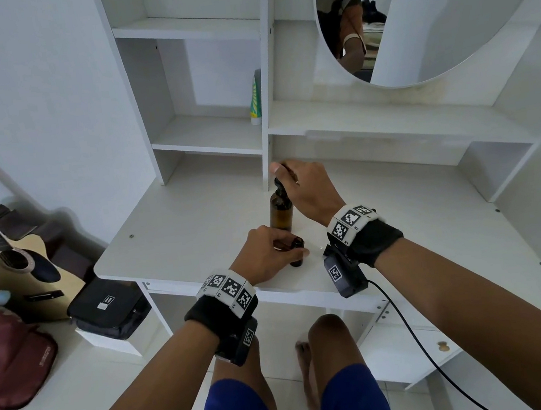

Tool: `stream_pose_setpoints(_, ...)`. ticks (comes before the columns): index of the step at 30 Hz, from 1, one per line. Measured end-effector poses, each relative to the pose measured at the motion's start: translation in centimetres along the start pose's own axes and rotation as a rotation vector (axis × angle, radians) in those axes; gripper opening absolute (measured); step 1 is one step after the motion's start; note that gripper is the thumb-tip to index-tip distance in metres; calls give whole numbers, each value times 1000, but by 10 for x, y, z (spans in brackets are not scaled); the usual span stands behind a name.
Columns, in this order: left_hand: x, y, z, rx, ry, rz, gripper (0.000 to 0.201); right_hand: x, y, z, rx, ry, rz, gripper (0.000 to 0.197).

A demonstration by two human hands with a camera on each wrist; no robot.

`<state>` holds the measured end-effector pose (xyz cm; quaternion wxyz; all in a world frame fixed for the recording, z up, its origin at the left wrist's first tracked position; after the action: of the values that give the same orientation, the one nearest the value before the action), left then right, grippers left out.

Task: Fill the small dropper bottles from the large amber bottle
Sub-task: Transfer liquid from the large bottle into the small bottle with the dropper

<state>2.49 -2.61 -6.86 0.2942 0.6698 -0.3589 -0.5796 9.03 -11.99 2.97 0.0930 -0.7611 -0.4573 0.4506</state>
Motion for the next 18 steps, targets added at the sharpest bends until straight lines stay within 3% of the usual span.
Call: stream_pose_setpoints(18,-1,1,0,10,12,-8,28,8,4,1,-25,-31,33,38)
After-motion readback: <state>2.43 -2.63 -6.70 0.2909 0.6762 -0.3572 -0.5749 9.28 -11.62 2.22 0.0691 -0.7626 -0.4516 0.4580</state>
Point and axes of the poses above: each hand's wrist, its own z-axis away from the middle knuckle, its own x-axis out of the palm, y = z × x, the point moved 6 cm from there along -z, towards the middle knuckle, and after that the axes turned 7 degrees about y, right-handed, at the moved point
